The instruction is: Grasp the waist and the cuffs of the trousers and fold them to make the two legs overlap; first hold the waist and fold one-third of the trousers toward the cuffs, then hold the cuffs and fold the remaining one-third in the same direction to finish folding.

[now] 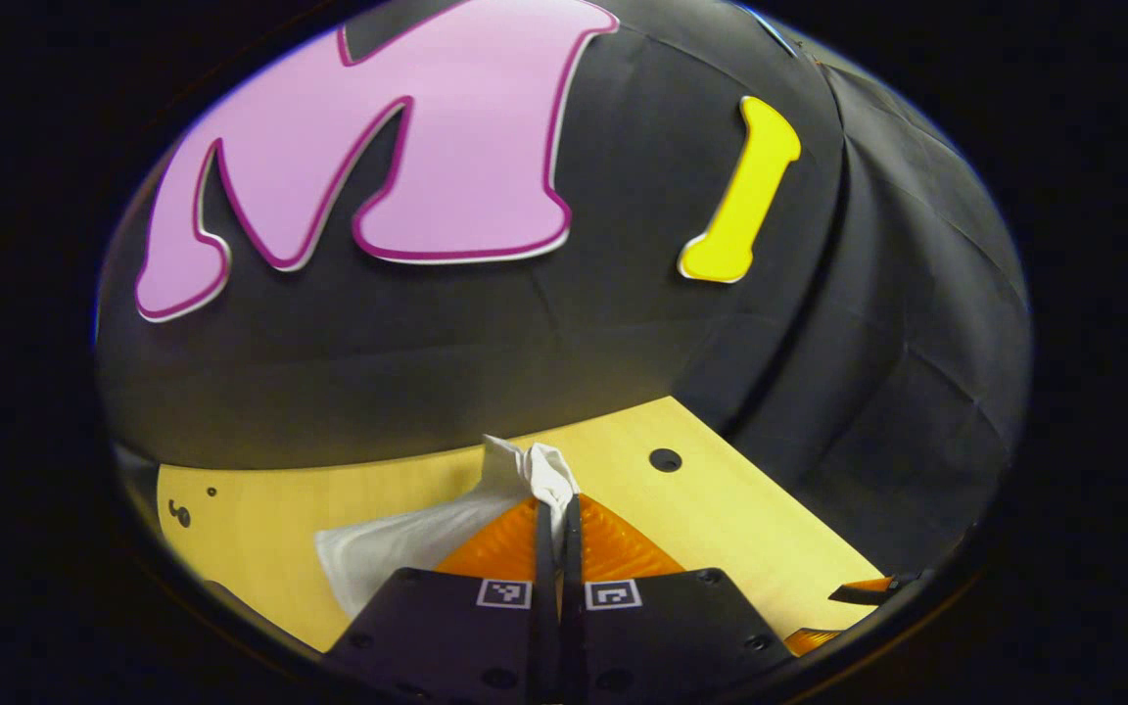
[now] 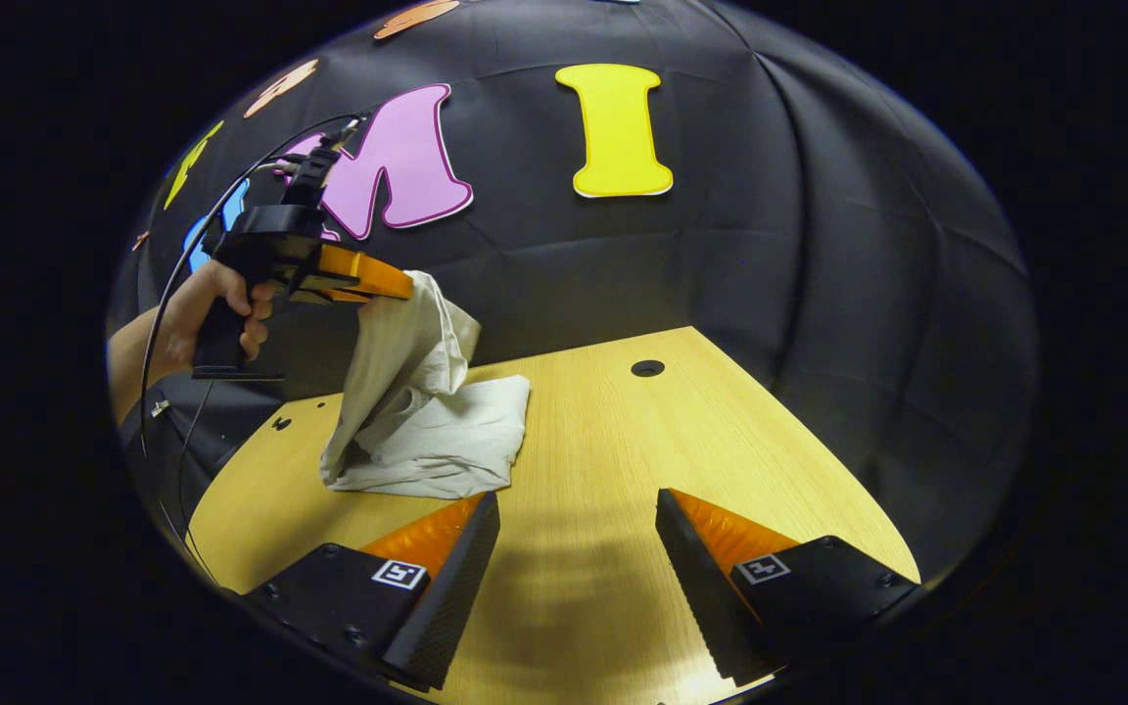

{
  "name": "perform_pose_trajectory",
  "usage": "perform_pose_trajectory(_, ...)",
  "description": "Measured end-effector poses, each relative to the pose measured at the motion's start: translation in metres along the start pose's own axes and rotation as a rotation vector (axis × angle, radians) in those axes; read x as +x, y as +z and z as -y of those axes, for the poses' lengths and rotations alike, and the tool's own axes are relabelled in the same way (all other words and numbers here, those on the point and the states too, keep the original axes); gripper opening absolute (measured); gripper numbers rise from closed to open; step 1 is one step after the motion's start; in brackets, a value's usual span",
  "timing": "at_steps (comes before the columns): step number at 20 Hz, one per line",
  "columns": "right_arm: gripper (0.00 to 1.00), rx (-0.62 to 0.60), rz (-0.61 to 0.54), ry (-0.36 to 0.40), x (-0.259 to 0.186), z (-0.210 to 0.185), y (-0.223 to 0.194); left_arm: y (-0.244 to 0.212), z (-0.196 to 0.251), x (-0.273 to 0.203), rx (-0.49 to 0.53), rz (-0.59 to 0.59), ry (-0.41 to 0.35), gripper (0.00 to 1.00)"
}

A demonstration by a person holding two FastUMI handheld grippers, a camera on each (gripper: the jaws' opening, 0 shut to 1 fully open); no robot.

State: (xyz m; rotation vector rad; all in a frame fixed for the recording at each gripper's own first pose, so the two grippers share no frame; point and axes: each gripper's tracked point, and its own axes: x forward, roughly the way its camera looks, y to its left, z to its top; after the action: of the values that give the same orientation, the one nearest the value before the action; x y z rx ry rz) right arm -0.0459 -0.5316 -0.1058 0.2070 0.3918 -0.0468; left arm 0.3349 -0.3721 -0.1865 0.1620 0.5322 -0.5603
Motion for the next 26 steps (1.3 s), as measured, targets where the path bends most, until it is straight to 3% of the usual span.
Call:
perform_pose_trajectory(4,0.98,0.006,0.017,0.009,-0.002,-0.002,0.005,-0.026,0.015,0.025,0.022,-0.051,0.015,0.07)
perform_pose_trajectory(8,0.98,-0.009,0.023,0.008,-0.005,-0.002,0.004,-0.036,0.036,0.03,0.036,-0.05,-0.014,0.21)
perform_pose_trajectory(9,0.98,-0.008,0.023,0.009,-0.005,-0.002,0.004,-0.038,0.04,0.029,0.038,-0.051,-0.023,0.4)
perform_pose_trajectory(10,0.98,-0.008,0.023,0.012,-0.006,-0.003,0.004,-0.038,0.039,0.027,0.051,-0.048,-0.019,0.46)
perform_pose_trajectory(13,0.98,-0.019,0.025,0.009,-0.007,-0.002,0.005,-0.038,0.031,0.011,0.108,-0.015,0.031,0.94)
perform_pose_trajectory(15,0.98,-0.023,0.032,0.01,-0.01,-0.004,0.005,-0.037,0.028,-0.011,0.111,0.023,0.041,0.97)
perform_pose_trajectory(20,0.98,-0.058,0.066,0.004,-0.046,-0.005,0.01,-0.029,0.008,-0.093,0.214,0.16,0.148,0.98)
perform_pose_trajectory(26,0.98,-0.092,0.196,-0.094,-0.121,-0.004,0.047,-0.032,0.011,-0.223,0.275,0.316,0.205,0.96)
